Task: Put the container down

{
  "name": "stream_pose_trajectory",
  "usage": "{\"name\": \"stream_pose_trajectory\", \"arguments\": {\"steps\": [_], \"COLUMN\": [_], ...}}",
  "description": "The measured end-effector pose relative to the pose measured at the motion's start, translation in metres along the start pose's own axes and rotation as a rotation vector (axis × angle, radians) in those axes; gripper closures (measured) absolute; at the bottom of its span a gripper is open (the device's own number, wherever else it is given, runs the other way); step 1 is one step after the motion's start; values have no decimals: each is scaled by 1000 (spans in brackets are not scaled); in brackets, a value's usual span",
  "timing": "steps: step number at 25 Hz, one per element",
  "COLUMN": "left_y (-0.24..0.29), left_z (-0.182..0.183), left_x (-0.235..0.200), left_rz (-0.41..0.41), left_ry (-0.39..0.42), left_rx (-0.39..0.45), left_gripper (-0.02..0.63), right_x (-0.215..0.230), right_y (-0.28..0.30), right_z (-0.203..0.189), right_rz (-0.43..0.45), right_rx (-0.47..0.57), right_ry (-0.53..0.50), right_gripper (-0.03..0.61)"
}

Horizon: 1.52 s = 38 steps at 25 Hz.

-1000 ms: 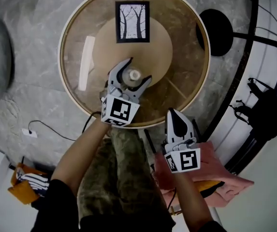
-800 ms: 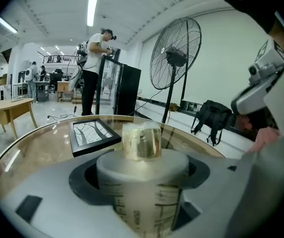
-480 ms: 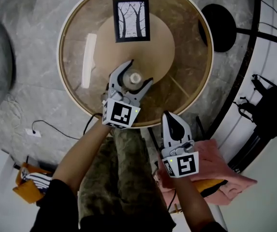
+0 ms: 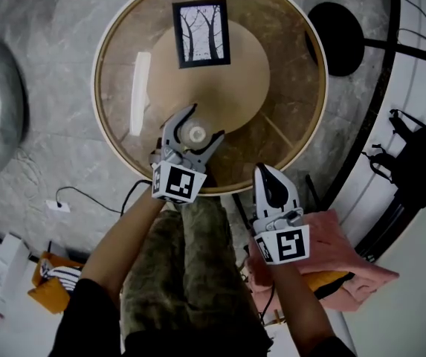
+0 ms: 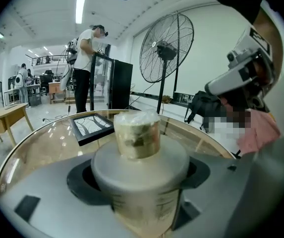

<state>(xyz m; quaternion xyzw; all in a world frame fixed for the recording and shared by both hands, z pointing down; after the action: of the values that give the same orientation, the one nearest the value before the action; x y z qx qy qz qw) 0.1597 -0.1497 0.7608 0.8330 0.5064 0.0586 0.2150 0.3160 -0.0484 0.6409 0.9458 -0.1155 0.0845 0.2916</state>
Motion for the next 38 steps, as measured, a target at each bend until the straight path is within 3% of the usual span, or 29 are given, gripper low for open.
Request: {"name": "stream_pose_trajectory", "arguments": {"steps": [10, 14, 20, 23, 29, 32, 33, 34, 36, 38], "left_y": [-4, -8, -13, -28, -116, -172, -193, -214, -254, -296], "left_z": [-6, -13, -11, -11, -24, 1, 16, 34, 76, 122], "left_x": [9, 14, 9, 7, -27, -51, -57, -62, -70, -76], "left_rz": [8, -7, -90, -130, -69, -64, -69, -68, -44, -9], "left_ry": [86, 82, 40, 12, -94, -201, -232, -247, -225, -201], "left_rx": [-99, -138, -143, -127, -118, -54, -23, 8, 59, 100], "left_gripper": [261, 258, 250, 233, 230, 233, 245, 298, 442, 511], "right_x": [5, -7, -16, -17, -58, -98, -115, -132, -167, -199], "right_y": [-1, 1, 3, -1, -10, -22, -27, -32, -40, -52], "right_z": [-2, -1, 12, 17, 15, 24, 30, 39, 62, 94], "right_rz": [-40, -34, -27, -69, -187, -261, -274, -278, -270, -262], "right_rx": [4, -3, 8, -9, -10, 47, 59, 66, 77, 105], "right_ry": [20, 34, 48, 32, 42, 95, 121, 144, 169, 176], "right_gripper": [557, 557, 557, 557, 557, 557, 557, 557, 557, 557]}}
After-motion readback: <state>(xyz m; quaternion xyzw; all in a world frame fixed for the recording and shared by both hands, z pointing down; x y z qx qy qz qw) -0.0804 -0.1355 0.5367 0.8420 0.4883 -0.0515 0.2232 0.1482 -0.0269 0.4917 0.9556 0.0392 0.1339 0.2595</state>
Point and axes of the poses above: the fingertips, and each gripper's own axes: y forward along the fingers, x to its right, z out of its top, the point moved 9 cm from there along -y, backward along the fingers, and after that the axes turned 7 degrees about x, right-handed, at the moved point
